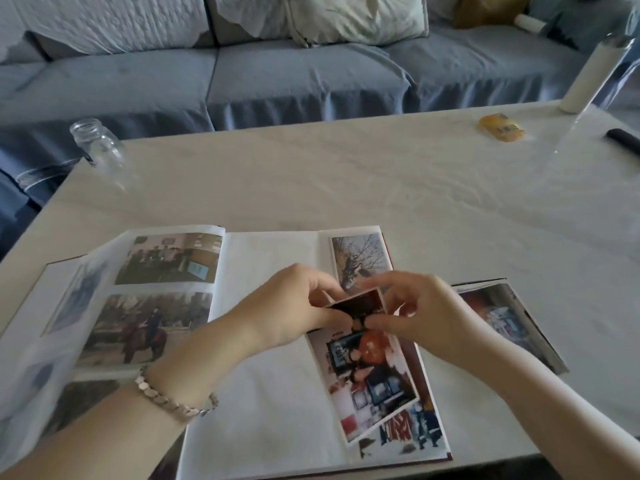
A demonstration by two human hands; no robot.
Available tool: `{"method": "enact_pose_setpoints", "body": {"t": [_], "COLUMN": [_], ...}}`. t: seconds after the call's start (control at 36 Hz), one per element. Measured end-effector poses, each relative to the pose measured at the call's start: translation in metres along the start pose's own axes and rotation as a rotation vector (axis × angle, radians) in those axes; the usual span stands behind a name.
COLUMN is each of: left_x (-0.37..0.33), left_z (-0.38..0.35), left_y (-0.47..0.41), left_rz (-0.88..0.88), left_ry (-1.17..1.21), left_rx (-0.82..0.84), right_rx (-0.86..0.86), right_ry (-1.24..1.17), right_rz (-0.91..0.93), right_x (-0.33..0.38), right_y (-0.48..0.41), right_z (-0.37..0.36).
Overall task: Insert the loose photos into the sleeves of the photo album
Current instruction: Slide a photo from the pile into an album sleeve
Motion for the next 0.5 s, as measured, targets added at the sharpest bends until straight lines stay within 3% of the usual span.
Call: {"method": "enact_pose_setpoints", "body": {"t": [0.08, 0.17, 0.25, 0.33, 0.39, 0.5], "left_x": [-0.001, 0.011, 0.034, 0.063, 0.079, 0.092], "left_z": [0.012, 0.018, 0.015, 0.001, -0.011, -0.027], "left_y": [-0.002, -0.006, -0.013, -0.018, -0.016, -0.014], "left_rz": [-0.022, 0.017, 0.097, 0.214, 0.278, 0.213], "left_ry": [-0.198, -0.209, -0.265, -0.470, -0.592, -0.743], "left_rx": [-0.204, -0.421, -0.457, -0.414, -0.397, -0.492], "right_rx": [0.032, -0.124, -0.339, -0.496, -0.569, -0.686], "right_ry": [-0.102, -0.211, -0.412, -0.567, -0.590, -0.519], "right_rz": [-0.097, -0.187, -0.225, -0.247, -0.263, -0.259], "right_x": [-0.002, -0.016, -0.025, -0.032, -0.036, -0.046], "right_y": [-0.007, -0.021, -0.031, -0.036, -0.038, -0.039], "right_z": [-0.004, 0.007, 0.023, 0.029, 0.029, 0.025]}}
Point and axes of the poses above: each hand's wrist, its own y-axis away from the middle knuckle, its own z-axis out of the back of the hand, x = y × z, the point moved 4 cm from there along -y, towards the middle knuckle, and after that the axes turned 5 degrees about -y, right-handed, at the moved point
